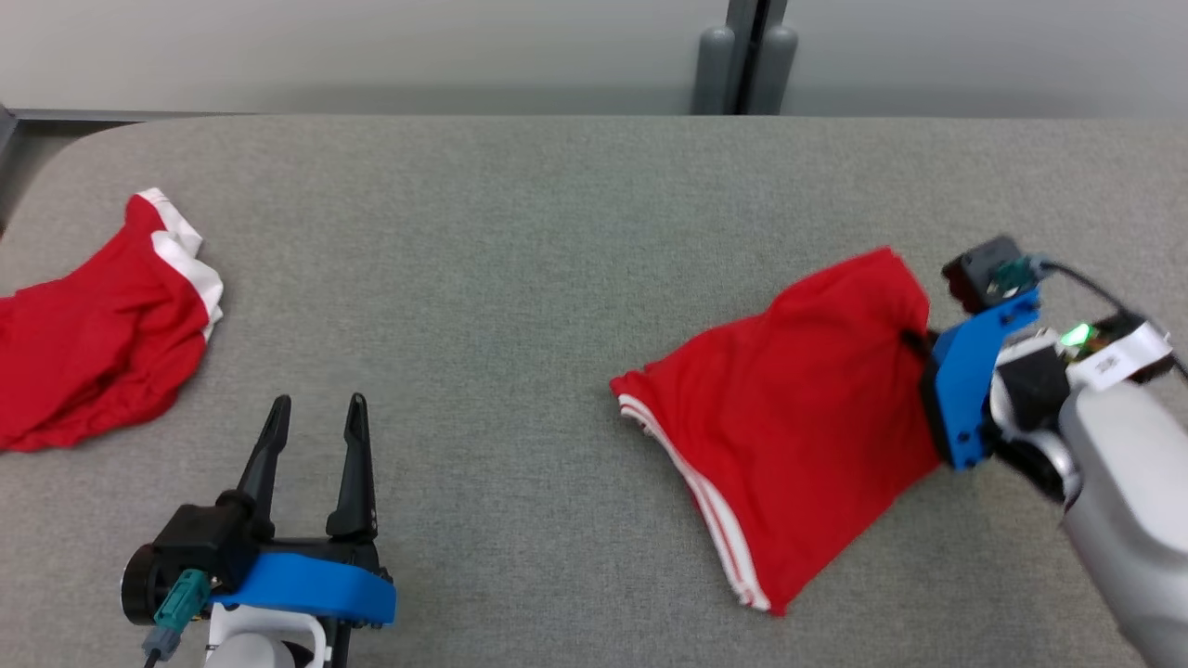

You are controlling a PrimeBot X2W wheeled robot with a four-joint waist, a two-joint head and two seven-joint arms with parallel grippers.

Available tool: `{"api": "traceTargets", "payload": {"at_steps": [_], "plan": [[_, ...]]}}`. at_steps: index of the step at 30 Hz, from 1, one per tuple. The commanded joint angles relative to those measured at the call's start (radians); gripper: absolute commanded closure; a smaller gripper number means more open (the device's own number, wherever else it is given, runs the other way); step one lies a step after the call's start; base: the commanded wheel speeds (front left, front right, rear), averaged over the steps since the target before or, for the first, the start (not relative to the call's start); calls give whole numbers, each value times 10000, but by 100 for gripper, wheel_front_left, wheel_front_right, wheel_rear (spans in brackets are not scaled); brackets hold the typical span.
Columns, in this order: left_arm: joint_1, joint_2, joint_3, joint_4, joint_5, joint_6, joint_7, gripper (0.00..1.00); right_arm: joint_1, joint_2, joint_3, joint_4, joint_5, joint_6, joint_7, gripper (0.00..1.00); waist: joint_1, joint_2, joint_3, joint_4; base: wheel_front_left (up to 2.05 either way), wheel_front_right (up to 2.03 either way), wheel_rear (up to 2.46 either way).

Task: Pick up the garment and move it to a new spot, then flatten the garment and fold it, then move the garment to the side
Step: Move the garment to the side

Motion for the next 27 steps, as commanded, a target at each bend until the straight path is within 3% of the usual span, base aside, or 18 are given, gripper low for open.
{"api": "traceTargets", "payload": {"at_steps": [1,11,18,27], "plan": [[-248,20,27,-171,87,-32,-59,0,-680,-419,156,-106,26,-6,-201,100,-1,-2,268,-81,0,0,0],[-804,155,299,-903,244,-66,-67,0,-3101,-1711,201,392,-226,-6,-922,100,-1,-2,1480,-735,0,0,0],[-1114,368,356,-1654,473,-54,-69,0,-4234,-2348,-785,922,-755,-6,-1148,100,-1,-2,2608,-1266,0,0,0],[-1746,638,260,-2276,672,-140,65,0,-4599,-2977,-1941,941,-1704,-6,-1803,100,-1,-2,3572,-1615,0,0,0]]}}
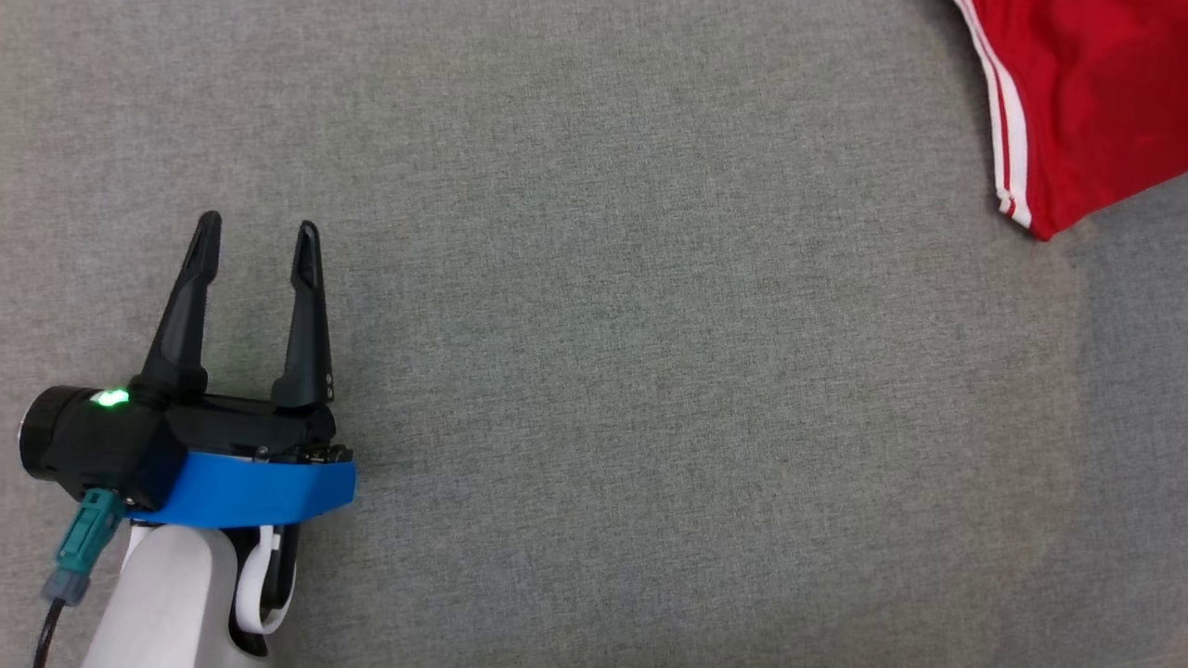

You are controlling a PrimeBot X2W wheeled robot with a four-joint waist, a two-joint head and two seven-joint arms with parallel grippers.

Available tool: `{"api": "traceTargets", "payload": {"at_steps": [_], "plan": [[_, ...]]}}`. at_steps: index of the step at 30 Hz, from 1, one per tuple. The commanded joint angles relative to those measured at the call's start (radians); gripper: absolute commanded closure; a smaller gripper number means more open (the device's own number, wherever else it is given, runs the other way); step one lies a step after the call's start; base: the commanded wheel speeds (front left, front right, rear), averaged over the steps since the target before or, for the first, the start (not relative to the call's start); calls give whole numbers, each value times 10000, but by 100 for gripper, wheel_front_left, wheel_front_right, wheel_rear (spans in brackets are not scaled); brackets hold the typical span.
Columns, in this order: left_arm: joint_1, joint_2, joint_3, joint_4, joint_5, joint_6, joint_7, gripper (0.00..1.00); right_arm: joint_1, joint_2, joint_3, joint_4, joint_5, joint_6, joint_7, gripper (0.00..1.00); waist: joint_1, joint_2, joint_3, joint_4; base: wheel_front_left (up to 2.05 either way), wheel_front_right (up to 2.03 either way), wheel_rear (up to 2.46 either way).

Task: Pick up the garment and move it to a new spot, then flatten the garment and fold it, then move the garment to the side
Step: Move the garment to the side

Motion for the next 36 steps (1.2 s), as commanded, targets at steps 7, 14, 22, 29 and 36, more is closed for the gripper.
{"api": "traceTargets", "payload": {"at_steps": [7,14,22,29,36], "plan": [[-331,205,29,-311,64,-4,64,0,-51,-187,-904,-368,-760,-4,-564,100,-2,-3,335,-160,0,0,0],[-413,271,-50,-332,13,-15,108,0,17,-40,-1220,-528,-1139,-6,-626,100,-2,-3,444,-121,0,0,0],[-358,199,-136,-125,-82,1,63,0,464,209,-1942,-413,-1921,-6,-41,0,-2,-3,207,61,0,0,0],[-91,13,-229,236,-171,15,-20,0,1133,811,-2325,-560,-2184,-4,-144,0,-2,-3,-545,245,0,0,0],[463,-266,-255,900,-311,47,-77,0,2188,1634,-1786,-920,-1194,-4,-1331,0,-2,-3,-1938,416,0,0,0]]}}
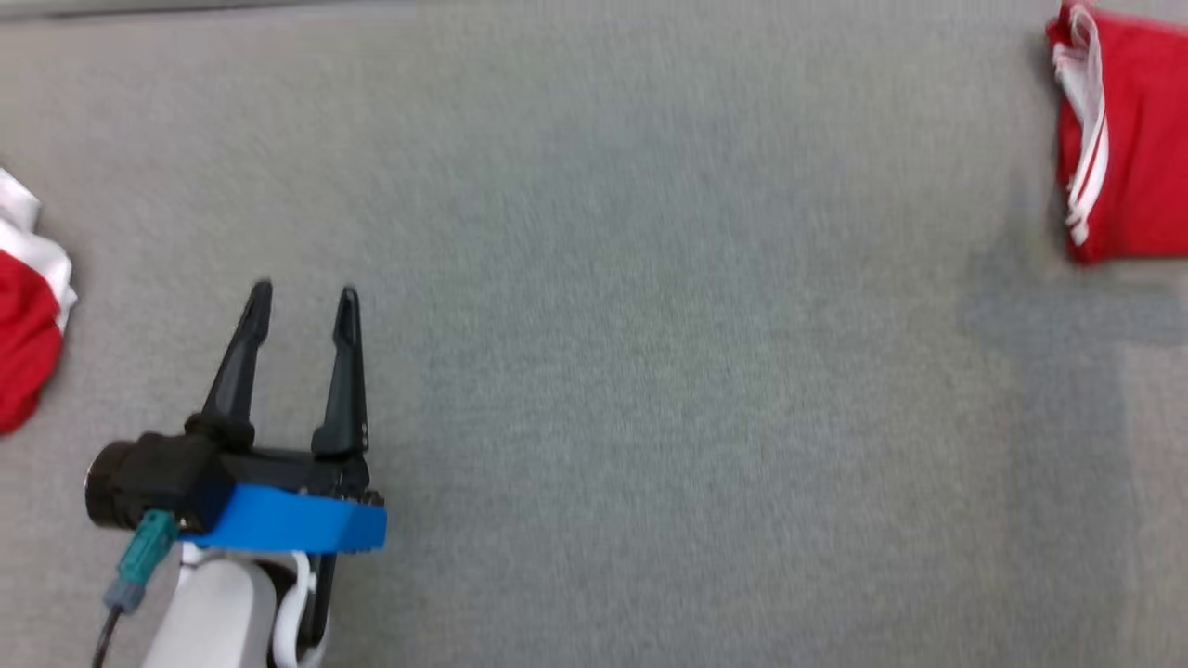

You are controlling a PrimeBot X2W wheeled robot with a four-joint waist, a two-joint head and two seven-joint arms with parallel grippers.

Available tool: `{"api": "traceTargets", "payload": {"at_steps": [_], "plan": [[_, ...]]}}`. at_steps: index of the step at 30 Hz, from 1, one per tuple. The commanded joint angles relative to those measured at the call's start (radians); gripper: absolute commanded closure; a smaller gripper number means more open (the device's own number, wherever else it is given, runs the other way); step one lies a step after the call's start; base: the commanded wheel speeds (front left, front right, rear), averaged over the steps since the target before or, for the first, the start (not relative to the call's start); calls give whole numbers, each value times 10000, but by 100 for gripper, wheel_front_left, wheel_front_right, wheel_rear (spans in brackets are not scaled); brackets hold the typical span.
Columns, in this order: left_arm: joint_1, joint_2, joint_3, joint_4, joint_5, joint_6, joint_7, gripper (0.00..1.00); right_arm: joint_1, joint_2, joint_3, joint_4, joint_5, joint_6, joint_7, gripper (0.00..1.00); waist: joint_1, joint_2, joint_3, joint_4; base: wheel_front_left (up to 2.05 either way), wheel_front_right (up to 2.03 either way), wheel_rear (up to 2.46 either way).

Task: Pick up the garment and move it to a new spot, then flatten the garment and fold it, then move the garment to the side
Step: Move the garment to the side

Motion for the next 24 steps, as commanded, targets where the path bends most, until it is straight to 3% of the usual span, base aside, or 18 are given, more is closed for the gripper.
{"api": "traceTargets", "payload": {"at_steps": [1,12,16,24], "plan": [[230,-45,44,142,-48,33,-46,0,462,174,194,-151,320,-2,-264,0,3,1,-485,-172,0,0,0],[1433,-309,241,852,-84,291,-75,0,4131,1277,702,-2177,3068,-2,-1924,0,3,1,-2548,258,0,0,0],[1851,-254,281,976,-92,322,-78,0,5639,1737,399,-3149,3052,-1,-2145,0,3,1,-3027,419,0,0,0],[2405,-214,311,1147,-166,349,-81,0,8082,3455,-845,-4725,2247,-1,-2493,0,3,1,-3603,589,0,0,0]]}}
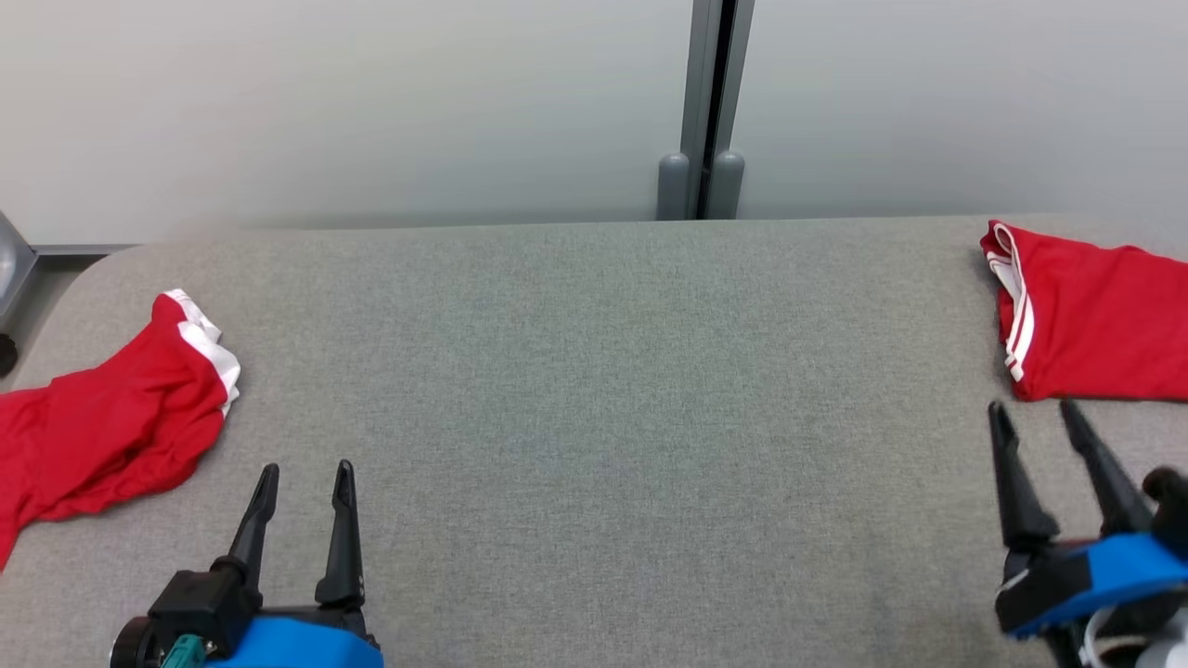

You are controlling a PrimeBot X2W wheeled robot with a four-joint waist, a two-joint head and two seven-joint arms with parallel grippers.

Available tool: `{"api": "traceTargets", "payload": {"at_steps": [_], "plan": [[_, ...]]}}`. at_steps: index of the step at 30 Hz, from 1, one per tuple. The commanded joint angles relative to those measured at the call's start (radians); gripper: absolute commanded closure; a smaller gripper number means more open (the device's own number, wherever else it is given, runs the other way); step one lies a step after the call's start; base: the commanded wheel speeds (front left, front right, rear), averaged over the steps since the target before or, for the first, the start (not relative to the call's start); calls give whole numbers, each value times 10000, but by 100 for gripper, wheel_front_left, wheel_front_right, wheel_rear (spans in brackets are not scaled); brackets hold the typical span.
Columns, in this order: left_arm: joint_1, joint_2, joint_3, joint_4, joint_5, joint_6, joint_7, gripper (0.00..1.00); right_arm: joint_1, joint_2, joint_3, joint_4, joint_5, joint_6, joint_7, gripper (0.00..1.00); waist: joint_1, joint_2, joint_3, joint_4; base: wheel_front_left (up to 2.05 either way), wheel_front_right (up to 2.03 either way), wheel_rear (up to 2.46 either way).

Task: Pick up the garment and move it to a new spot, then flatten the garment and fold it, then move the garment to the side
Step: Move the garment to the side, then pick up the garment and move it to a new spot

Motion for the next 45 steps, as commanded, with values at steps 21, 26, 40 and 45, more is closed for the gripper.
{"api": "traceTargets", "payload": {"at_steps": [21,26,40,45], "plan": [[762,125,194,-25,-55,120,-43,0,1588,1149,116,-722,-863,1,364,0,1,4,-436,-31,0,0,0],[707,116,193,6,-59,102,-43,0,1652,1146,138,-587,-774,1,307,0,1,4,-475,420,0,0,0],[596,177,103,166,-71,46,-21,0,1656,1146,379,-130,-510,1,-13,0,1,4,-515,2986,0,0,0],[594,267,142,161,-113,68,-14,0,1396,1142,532,90,-480,1,-104,0,1,4,-465,3857,0,0,0]]}}
